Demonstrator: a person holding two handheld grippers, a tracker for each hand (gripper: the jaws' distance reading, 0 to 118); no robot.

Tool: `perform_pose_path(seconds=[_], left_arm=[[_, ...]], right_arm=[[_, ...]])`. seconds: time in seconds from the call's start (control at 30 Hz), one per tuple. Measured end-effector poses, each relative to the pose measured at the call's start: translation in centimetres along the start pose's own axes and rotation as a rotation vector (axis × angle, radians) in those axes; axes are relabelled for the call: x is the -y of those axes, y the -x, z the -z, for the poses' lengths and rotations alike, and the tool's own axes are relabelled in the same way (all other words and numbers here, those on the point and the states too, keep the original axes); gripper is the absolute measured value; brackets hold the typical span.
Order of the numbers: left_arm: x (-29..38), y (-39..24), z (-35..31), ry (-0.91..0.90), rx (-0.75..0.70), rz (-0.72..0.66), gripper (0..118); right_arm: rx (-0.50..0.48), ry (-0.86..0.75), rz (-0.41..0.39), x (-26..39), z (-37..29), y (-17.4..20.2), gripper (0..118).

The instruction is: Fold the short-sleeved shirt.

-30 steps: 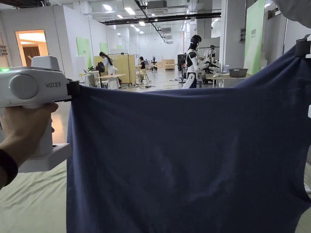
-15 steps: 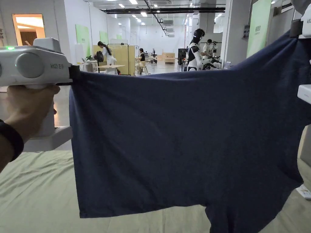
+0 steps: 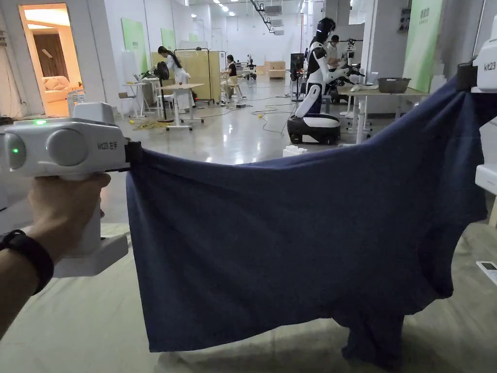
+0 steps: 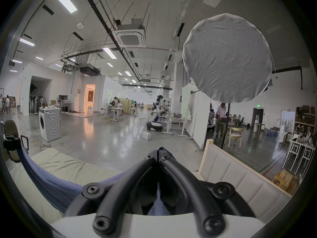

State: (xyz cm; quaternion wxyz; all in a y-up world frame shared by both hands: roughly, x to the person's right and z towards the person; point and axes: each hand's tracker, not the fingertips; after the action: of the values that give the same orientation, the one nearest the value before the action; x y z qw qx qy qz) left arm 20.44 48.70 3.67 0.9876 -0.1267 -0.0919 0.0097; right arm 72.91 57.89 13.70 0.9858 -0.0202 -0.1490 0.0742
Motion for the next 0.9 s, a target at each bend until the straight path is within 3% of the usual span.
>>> perform_pose_path(seconds=[0.2, 0.37, 0.4, 0.53, 0.63, 0.7, 0.87, 0.9], left_arm=[[3.2, 0.0, 0.3, 0.046, 0.0, 0.001, 3], [7.8, 0.4, -1.9, 0.059, 0.064, -0.082, 3], [8.6, 0.4, -2.4, 0.055, 0.081, -0.091, 3], [14.5, 0.6, -6.5, 0.097, 0.151, -0.089, 3], [18.9, 1.6, -10.1, 0.19, 0.2, -0.144, 3], [22.7, 2.5, -13.1, 0.168, 0.203, -0.186, 3], [30.5, 4.2, -19.3, 0.253, 0.249, -0.216, 3], [31.8, 4.5, -20.4, 0.275, 0.249, -0.204, 3]], right_arm=[[-0.03, 0.05, -0.009, 4.1, -0.5, -0.4, 1], [-0.141, 0.134, 0.164, 8.9, -3.3, -1.2, 1], [-0.113, 0.127, 0.145, 9.9, -4.4, -1.6, 1], [-0.162, 0.149, 0.146, 15.3, -10.3, -1.9, 1], [-0.205, 0.169, 0.251, 19.2, -15.8, -2.0, 1], [-0.235, 0.18, 0.279, 21.9, -20.3, -2.0, 1], [-0.201, 0.233, 0.27, 27.7, -29.6, -1.5, 1], [-0.199, 0.276, 0.302, 29.0, -31.2, -1.8, 1]])
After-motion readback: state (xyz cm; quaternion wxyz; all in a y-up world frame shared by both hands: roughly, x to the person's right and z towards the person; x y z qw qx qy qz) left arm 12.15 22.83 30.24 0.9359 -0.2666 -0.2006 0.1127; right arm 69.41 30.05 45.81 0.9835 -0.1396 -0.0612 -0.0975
